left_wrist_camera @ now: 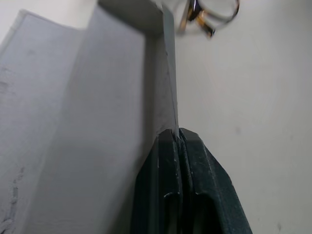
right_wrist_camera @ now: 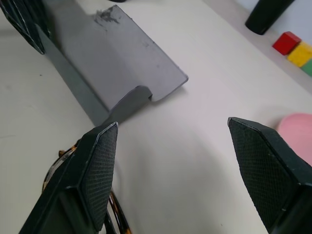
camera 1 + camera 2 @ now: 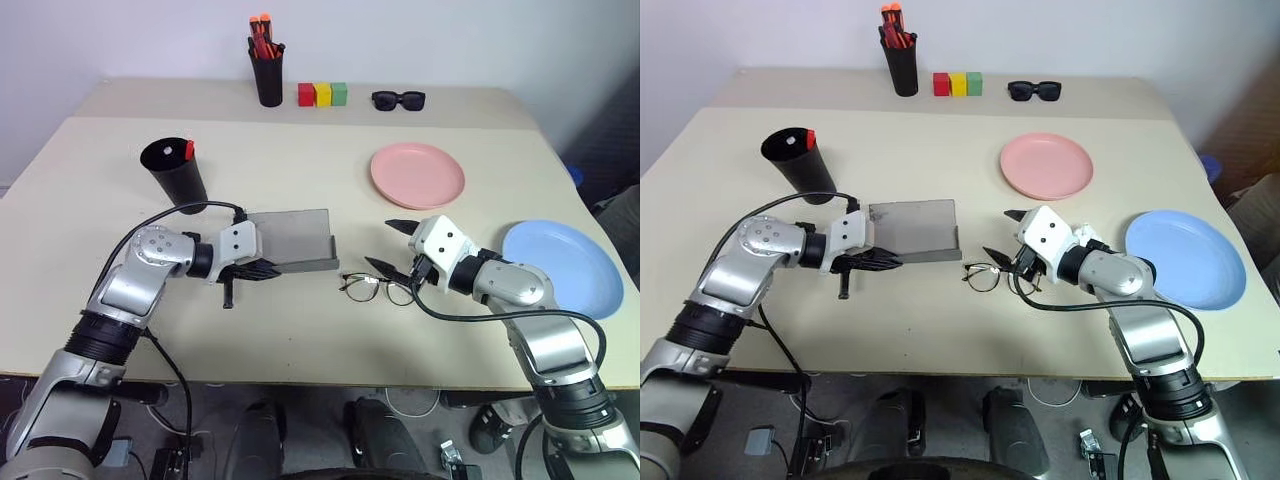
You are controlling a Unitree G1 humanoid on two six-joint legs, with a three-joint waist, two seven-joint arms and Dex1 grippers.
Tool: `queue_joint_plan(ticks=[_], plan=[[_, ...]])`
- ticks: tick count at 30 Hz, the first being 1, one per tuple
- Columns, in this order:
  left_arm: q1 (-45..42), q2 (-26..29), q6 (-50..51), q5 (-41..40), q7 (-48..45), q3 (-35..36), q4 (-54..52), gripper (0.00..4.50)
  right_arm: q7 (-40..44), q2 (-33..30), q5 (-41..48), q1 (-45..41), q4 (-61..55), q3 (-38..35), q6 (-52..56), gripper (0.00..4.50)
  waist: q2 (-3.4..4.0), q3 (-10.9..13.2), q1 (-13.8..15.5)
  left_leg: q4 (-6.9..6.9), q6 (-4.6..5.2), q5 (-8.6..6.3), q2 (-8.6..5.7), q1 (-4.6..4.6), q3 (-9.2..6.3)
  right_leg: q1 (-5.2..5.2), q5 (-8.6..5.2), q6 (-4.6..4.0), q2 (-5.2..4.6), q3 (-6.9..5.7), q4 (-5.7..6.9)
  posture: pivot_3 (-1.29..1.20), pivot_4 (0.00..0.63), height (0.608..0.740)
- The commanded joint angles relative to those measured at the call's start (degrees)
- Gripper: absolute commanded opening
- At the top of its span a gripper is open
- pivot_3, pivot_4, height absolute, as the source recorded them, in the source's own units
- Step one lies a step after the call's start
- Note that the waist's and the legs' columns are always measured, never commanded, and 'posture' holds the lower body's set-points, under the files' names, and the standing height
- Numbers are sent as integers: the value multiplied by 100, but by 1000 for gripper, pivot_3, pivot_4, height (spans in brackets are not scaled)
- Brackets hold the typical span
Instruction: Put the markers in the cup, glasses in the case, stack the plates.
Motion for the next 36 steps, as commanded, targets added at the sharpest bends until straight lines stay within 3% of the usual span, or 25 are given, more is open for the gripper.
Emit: queue_joint_plan(ticks=[1,3,11,19,24,27,30,35,36], plan=[[-204,-69,-393,161,170,54,105,1863,69,-140,4,-57,-288,19,-7,3671,0,0,0,0,0,0,0,0,0,0,0,0,-1,0,0,0,150,725],[-220,-109,-562,218,285,95,178,2840,134,-258,-97,-29,-355,78,-19,3671,0,0,-5,0,1,-1,0,0,1,0,0,1,-1,0,0,0,150,725],[-244,-82,-65,-344,487,695,-451,2840,406,-958,-591,-58,-509,409,84,3671,1,0,-12,0,1,-1,1,0,0,-2,1,2,0,0,2,0,150,725],[1383,-196,828,-870,1220,916,-2985,2840,227,-1115,-1148,148,-529,596,-4,3671,5,-2,-42,-1,3,-2,2,2,1,-1,1,3,-1,3,4,0,150,725],[2362,-327,1126,-1066,1565,926,-3584,2840,139,-1032,-1367,191,-523,760,-8,3671,5,-3,-25,2,3,-2,2,7,0,2,-1,-1,-1,4,6,0,150,725],[2528,-349,1191,-1134,1710,989,-3634,2840,25,-973,-1512,159,-423,818,-138,3671,4,-3,-3,4,3,-2,2,7,-1,4,-8,-13,-2,3,4,0,150,725],[2548,-363,1196,-1155,1859,1097,-3480,2888,-5,-920,-1594,160,-328,889,-205,2878,3,-3,-12,4,3,-2,1,7,0,4,-8,-14,-2,3,4,0,150,725],[2540,-457,1206,-1335,2022,1274,-3398,2888,11,-856,-1707,176,-207,939,-234,312,4,-3,-15,3,3,-2,2,8,0,4,-8,-13,-1,3,4,0,150,725],[2547,-465,1210,-1359,2041,1295,-3398,2888,23,-853,-1722,186,-201,942,-243,85,4,-4,-15,3,3,-2,2,8,1,4,-8,-13,-1,3,3,0,150,725]])
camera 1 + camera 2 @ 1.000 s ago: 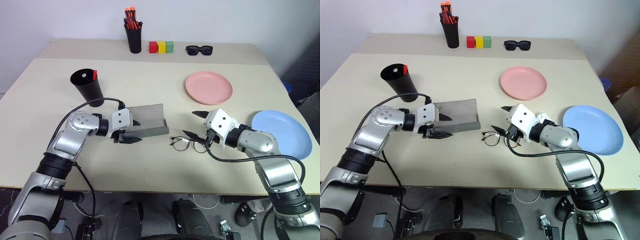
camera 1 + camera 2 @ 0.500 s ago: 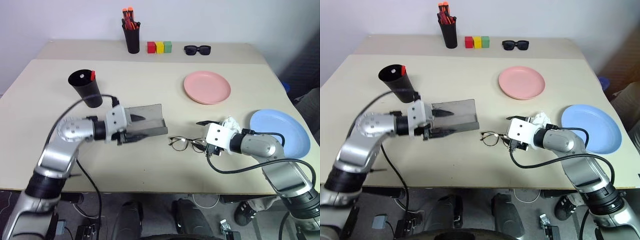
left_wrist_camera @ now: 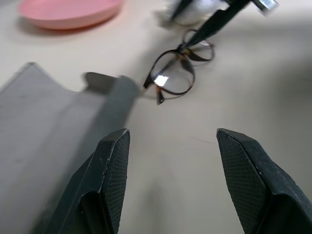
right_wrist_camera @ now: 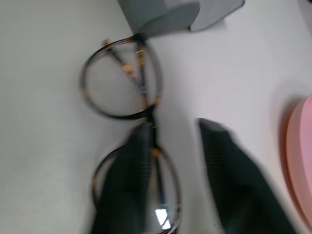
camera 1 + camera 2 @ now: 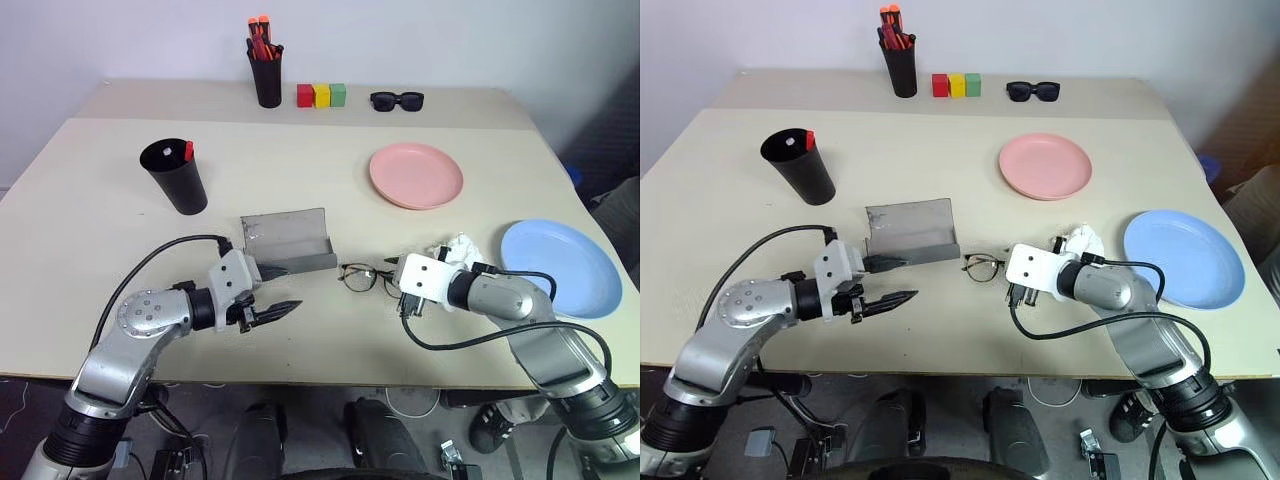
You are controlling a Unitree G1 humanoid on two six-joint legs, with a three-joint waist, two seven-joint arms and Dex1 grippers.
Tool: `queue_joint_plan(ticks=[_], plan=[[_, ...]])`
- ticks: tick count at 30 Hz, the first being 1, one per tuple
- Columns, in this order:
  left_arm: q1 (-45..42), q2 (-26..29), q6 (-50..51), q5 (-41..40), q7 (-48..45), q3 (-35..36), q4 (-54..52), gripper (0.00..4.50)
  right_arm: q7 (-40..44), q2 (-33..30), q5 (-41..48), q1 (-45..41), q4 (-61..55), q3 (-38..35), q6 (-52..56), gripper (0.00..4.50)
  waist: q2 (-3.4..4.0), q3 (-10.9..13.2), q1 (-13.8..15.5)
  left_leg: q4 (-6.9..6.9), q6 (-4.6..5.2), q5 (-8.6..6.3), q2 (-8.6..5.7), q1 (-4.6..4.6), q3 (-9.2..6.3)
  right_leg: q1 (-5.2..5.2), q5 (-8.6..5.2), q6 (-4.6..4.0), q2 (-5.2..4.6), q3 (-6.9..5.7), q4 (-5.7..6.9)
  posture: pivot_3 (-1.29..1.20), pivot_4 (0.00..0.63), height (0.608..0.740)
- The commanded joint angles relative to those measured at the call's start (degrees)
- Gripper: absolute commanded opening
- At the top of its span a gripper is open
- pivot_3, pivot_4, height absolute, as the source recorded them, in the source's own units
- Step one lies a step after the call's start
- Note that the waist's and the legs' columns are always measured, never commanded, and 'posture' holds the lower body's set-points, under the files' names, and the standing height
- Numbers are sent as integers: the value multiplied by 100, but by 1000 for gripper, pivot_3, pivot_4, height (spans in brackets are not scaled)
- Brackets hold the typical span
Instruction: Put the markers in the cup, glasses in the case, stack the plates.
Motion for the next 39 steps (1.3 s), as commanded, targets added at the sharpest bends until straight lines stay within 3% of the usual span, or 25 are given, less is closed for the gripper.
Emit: queue_joint_plan(ticks=[1,9,12,17,31,34,39], plan=[[-1,-17,-23,-183,76,187,-58,2888,-10,21,-82,6,-43,11,-110,85,0,0,0,0,0,0,0,0,0,0,0,0,0,0,0,0,150,725],[173,85,-116,-194,127,313,17,2888,211,0,97,-47,-182,-85,61,85,0,0,-1,0,0,0,0,0,0,0,0,-1,0,0,0,0,150,725],[244,142,-160,-165,100,314,26,2888,310,30,231,-166,-279,-155,334,888,0,0,-2,0,0,0,0,0,0,0,0,0,0,0,0,0,150,725],[283,177,-119,-198,73,226,-10,2888,316,224,503,-446,-333,-231,1005,3277,0,0,-6,-1,0,0,1,1,0,0,0,-1,0,0,0,0,150,725],[329,155,-19,-192,137,81,-157,2888,603,172,548,-886,353,124,1330,3277,0,0,-10,-1,0,0,0,0,1,0,0,-1,-1,0,0,0,150,725],[390,158,18,-212,153,89,-225,2888,614,190,560,-886,395,142,1283,2474,0,0,-11,-1,0,0,0,0,1,0,0,-1,-1,0,0,0,150,725],[469,152,30,-209,181,98,-277,2888,620,196,541,-884,384,173,1225,60,0,-2,-13,-1,0,0,0,1,1,0,0,-1,-1,0,0,0,150,725]])
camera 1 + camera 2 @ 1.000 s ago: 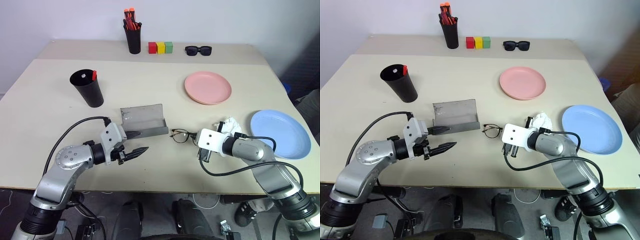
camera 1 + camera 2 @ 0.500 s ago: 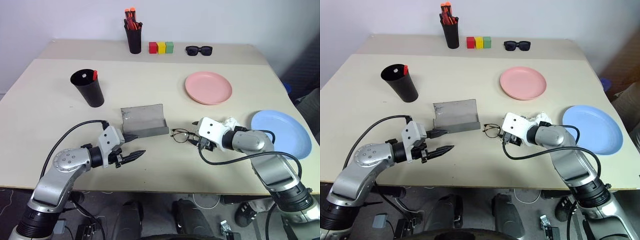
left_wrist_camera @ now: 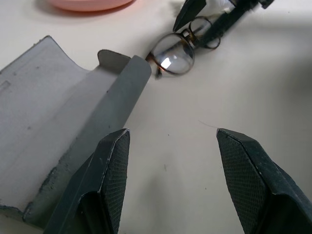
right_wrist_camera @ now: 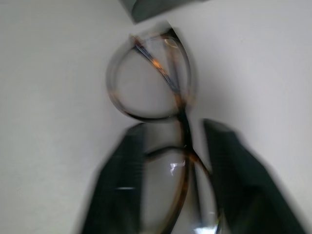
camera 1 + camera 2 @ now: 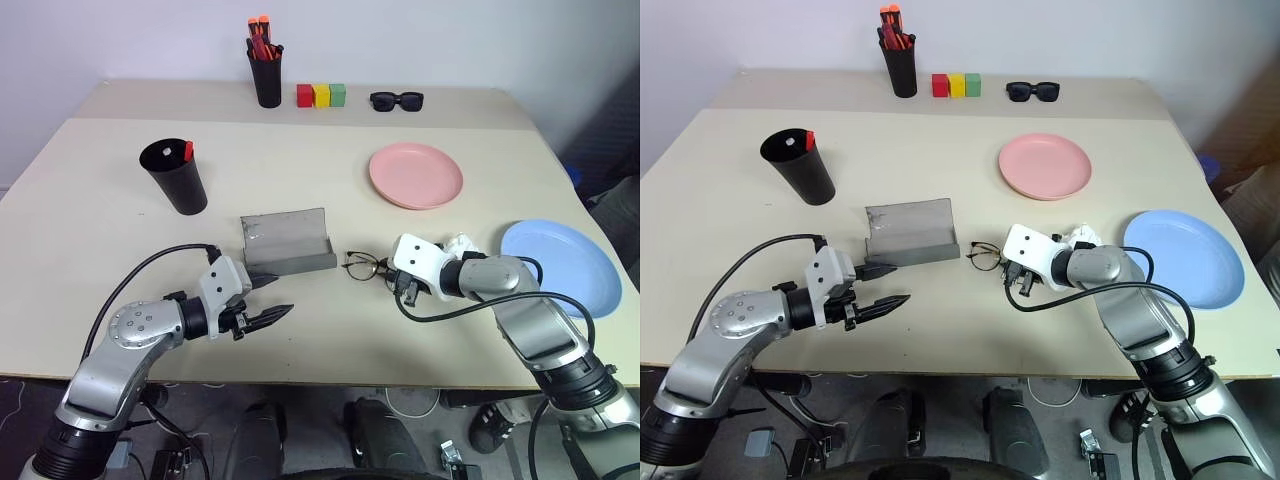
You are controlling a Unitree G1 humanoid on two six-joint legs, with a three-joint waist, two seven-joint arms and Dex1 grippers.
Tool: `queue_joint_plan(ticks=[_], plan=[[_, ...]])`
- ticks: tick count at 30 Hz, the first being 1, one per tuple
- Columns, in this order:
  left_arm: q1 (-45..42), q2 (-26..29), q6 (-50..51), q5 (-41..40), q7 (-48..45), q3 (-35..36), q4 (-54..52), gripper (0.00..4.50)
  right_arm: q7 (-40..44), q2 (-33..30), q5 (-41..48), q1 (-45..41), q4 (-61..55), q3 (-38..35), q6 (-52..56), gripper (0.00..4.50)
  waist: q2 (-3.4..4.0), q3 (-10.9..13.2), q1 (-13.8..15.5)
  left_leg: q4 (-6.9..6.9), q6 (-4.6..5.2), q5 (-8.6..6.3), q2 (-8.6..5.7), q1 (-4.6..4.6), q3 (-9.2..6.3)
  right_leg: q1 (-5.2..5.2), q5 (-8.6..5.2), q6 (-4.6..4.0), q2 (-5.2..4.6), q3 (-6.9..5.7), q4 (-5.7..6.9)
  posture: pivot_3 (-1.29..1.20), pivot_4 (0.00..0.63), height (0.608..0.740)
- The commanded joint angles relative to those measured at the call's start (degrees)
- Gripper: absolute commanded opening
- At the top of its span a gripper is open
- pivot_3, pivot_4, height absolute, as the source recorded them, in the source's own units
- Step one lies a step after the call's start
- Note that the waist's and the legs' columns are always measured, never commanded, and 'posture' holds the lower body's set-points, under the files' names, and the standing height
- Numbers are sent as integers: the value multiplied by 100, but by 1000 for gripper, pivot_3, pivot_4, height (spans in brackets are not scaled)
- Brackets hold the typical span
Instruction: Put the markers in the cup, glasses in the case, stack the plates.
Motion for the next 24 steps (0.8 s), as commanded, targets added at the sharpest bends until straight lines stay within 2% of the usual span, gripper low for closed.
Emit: queue_joint_plan(ticks=[1,11,16,19,24], plan=[[47,22,1,-70,29,-4,-217,2888,21,-15,-1,-49,-94,15,-74,60,-3,-2,0,0,0,0,0,0,0,0,0,0,0,0,0,0,150,725],[54,-2,-75,-10,125,109,-104,2888,-98,-110,-130,-178,-161,-116,-411,60,-2,-2,-1,0,0,0,0,0,0,0,0,-1,0,0,0,0,150,725],[388,-74,-232,-124,395,752,140,2888,-45,44,43,-923,-219,-266,-785,60,5,2,-73,-3,0,0,2,0,3,-6,1,0,1,1,2,0,150,725],[681,-118,-376,-214,467,1199,337,2888,0,438,124,-1439,-145,31,-929,60,3,1,-110,-7,0,0,4,1,0,-7,1,1,2,-2,2,0,150,725],[1184,-35,-487,-274,474,1778,330,2888,-127,1552,-182,-2281,919,814,-1434,60,3,1,-173,-10,0,0,6,1,1,-9,6,9,1,-3,5,0,150,725]])
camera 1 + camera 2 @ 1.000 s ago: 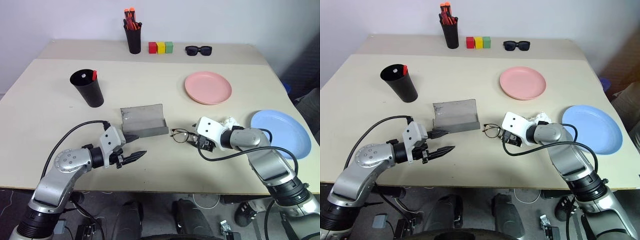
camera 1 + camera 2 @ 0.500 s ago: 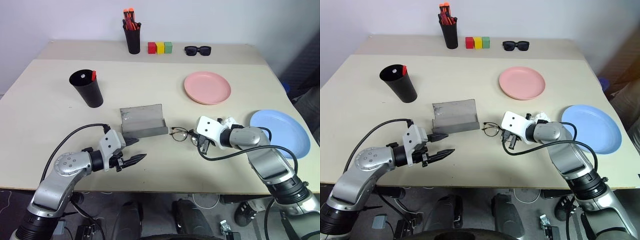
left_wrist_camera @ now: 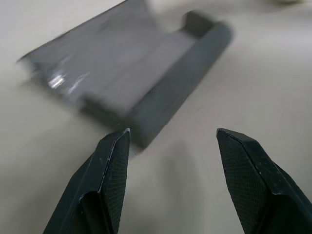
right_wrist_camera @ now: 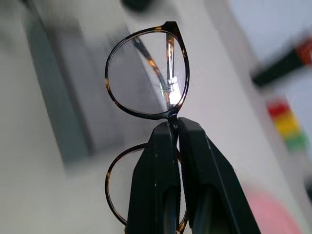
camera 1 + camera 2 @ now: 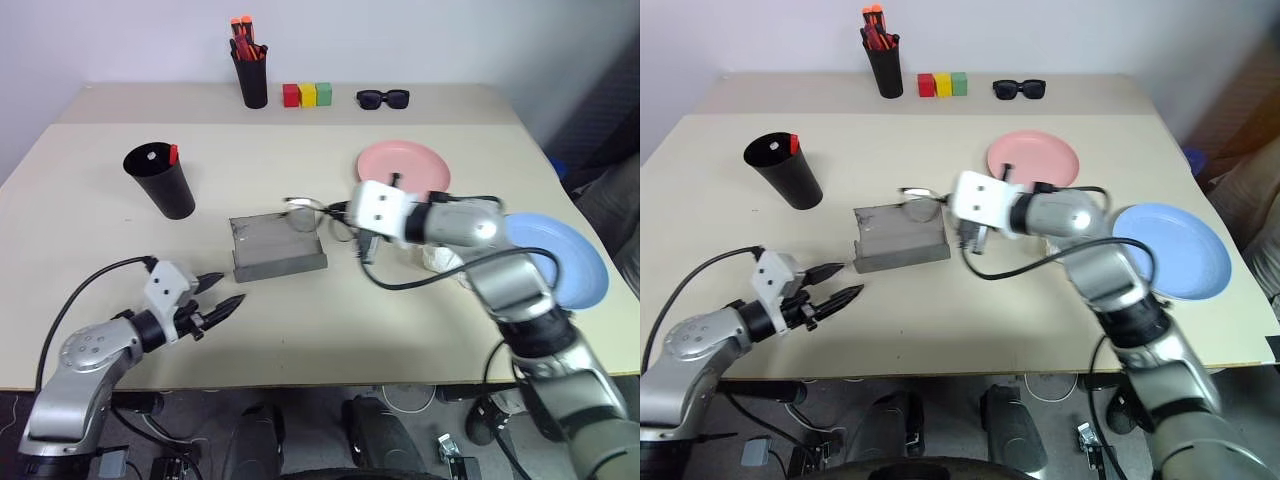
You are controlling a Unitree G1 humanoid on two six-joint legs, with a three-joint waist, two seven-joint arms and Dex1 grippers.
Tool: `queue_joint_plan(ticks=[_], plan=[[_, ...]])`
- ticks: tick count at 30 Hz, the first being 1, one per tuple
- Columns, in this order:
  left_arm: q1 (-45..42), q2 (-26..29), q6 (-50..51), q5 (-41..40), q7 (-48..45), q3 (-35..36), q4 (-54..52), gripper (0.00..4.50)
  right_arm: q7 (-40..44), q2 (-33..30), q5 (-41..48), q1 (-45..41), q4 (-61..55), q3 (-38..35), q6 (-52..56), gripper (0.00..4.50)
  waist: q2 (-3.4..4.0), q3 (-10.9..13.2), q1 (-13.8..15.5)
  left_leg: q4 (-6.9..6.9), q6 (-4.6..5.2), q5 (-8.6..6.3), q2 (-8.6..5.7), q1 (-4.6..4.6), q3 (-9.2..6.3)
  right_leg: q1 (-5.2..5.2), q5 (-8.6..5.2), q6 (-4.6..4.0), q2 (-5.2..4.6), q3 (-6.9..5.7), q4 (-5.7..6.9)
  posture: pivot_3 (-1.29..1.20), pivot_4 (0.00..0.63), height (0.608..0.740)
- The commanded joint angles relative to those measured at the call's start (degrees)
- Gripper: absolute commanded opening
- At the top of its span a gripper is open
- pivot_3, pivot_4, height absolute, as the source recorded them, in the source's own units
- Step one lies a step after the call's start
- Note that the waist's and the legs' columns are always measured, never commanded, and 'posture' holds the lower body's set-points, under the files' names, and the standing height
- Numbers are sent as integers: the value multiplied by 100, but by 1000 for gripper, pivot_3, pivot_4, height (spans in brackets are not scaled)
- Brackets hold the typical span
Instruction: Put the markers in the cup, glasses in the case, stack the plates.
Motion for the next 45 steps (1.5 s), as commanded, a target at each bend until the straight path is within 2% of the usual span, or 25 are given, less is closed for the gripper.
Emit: queue_joint_plan(ticks=[1,8,14,20,24,29,31,34,38,42,45], plan=[[264,98,-145,-145,3,477,-199,2888,-163,581,-213,-464,696,379,-394,60,0,0,9,0,0,0,0,0,1,0,-1,-3,-1,0,0,0,150,725],[744,141,-27,-276,73,765,-658,2888,-332,1277,-523,-718,2037,763,-1196,60,-7,-4,36,3,0,0,-6,-5,8,3,-6,-11,-16,-4,-6,0,150,725],[910,183,219,-527,107,828,-1032,2888,-381,1086,-894,-602,2446,801,-1768,60,-4,-1,13,2,-1,0,-4,-4,8,1,-5,-10,-14,-5,-3,0,150,725],[846,261,377,-601,135,764,-1095,2888,-294,1048,-908,-512,2337,703,-1666,60,-3,-1,11,0,-1,0,-3,-3,6,0,-5,-11,-12,-5,-3,0,150,725],[759,286,436,-592,157,663,-1093,2888,-104,1063,-799,-462,2148,671,-1457,1353,-4,-1,13,-1,-1,0,-3,-3,6,0,-5,-10,-12,-5,-3,0,150,725],[546,315,522,-600,223,685,-1030,2888,-55,1108,-475,-402,1798,353,-1126,3890,-4,-1,17,-1,-1,0,-3,-3,7,0,-5,-10,-12,-5,-3,0,150,725],[398,307,646,-697,289,755,-977,2888,-36,1068,-323,-364,1649,192,-1078,3890,-4,-1,23,-1,-1,0,-4,-4,7,0,-5,-10,-13,-5,-3,0,150,725],[-178,250,1071,-1013,520,779,-818,2034,-47,945,-109,-180,1333,-81,-1074,3965,-4,-2,43,0,-1,0,-4,-4,4,1,-5,-10,-12,-6,-4,0,150,725],[-1392,199,1600,-1009,903,292,-512,27,-129,699,45,324,754,-380,-934,3965,-7,-3,74,1,-1,0,-6,-4,2,5,2,4,-12,-7,-5,0,150,725],[-2920,39,2371,-516,1573,-471,265,27,-394,391,-1,1039,107,-711,-789,3965,-9,-3,76,2,-1,0,-10,-4,0,9,4,7,-11,-5,-5,0,150,725],[-4052,-110,2761,-198,1628,-1103,1112,27,-500,102,12,1593,-380,-968,-673,3965,-9,-3,119,4,-1,0,-11,-5,-6,9,4,9,-4,-6,-4,0,150,725]])
